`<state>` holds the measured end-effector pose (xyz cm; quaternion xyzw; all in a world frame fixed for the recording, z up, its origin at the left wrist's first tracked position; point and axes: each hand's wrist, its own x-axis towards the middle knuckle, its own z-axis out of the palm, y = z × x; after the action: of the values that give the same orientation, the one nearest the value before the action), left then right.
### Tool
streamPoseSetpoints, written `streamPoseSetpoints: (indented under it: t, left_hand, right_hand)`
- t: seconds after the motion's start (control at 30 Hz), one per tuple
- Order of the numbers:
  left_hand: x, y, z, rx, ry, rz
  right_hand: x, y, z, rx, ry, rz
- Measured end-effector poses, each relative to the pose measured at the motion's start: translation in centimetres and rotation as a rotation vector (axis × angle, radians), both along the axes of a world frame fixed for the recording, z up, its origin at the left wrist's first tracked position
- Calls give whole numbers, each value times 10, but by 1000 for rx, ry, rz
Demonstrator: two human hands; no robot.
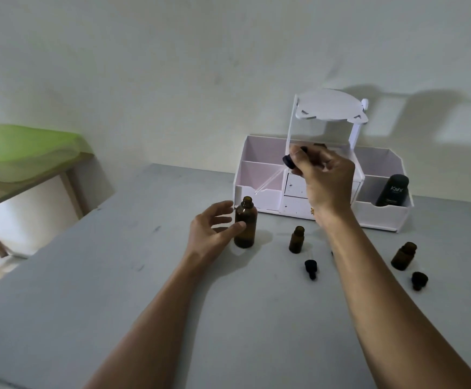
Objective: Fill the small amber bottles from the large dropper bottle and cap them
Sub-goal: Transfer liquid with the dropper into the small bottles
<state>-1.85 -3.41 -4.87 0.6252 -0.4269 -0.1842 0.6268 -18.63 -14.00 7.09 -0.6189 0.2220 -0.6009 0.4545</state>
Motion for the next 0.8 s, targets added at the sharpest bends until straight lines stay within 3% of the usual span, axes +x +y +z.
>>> streamPoseSetpoints:
  t: [0.53, 0.8]
  left_hand:
    - [7, -5, -5, 56, -95, -127]
    - [7, -6, -5, 71, -112, -120]
  right_hand:
    - [27, 7, -11, -172, 181, 123]
    - [43, 3, -39, -175, 458, 96]
